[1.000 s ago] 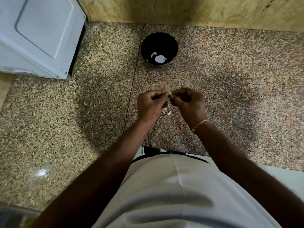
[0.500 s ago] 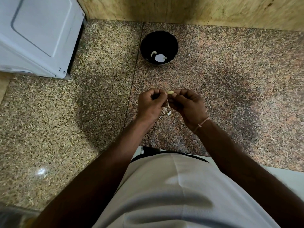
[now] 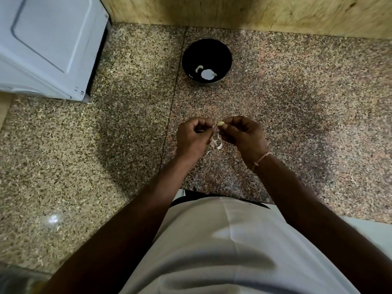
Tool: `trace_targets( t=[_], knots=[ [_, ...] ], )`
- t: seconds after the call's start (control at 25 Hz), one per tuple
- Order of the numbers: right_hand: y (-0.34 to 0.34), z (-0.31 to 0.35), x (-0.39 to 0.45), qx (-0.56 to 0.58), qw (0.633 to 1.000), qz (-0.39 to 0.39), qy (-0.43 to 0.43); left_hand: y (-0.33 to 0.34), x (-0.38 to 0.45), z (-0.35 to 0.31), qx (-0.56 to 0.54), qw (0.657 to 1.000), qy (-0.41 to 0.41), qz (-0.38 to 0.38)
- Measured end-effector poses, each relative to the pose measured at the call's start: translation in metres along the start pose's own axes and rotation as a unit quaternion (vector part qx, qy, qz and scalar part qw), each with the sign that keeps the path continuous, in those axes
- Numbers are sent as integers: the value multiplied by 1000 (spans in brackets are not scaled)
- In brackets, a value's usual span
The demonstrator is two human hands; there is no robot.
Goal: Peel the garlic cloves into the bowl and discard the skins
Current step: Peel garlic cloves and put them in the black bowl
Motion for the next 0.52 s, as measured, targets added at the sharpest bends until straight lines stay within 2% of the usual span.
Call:
trace_targets(
  t=[0.2, 0.32, 0.52],
  knots=[
    [-1, 6, 2, -111, 994, -5, -10, -1, 1, -2, 35, 999, 18, 2],
    [1, 14, 2, -189, 982, -9, -21, 4, 3, -1, 23, 999, 10, 31],
    [4, 26, 1, -229, 973, -13, -34, 5, 3, -5, -20, 999, 13, 42]
  ],
)
Point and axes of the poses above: each hand's wrist, its own x-axis towards the middle knuckle, its own y-axis out of the palm, z = x × y, the point moved 10 cm from there along x, towards the middle knuckle, and after that the axes turned 9 degrees about z, right-handed, at the moved point
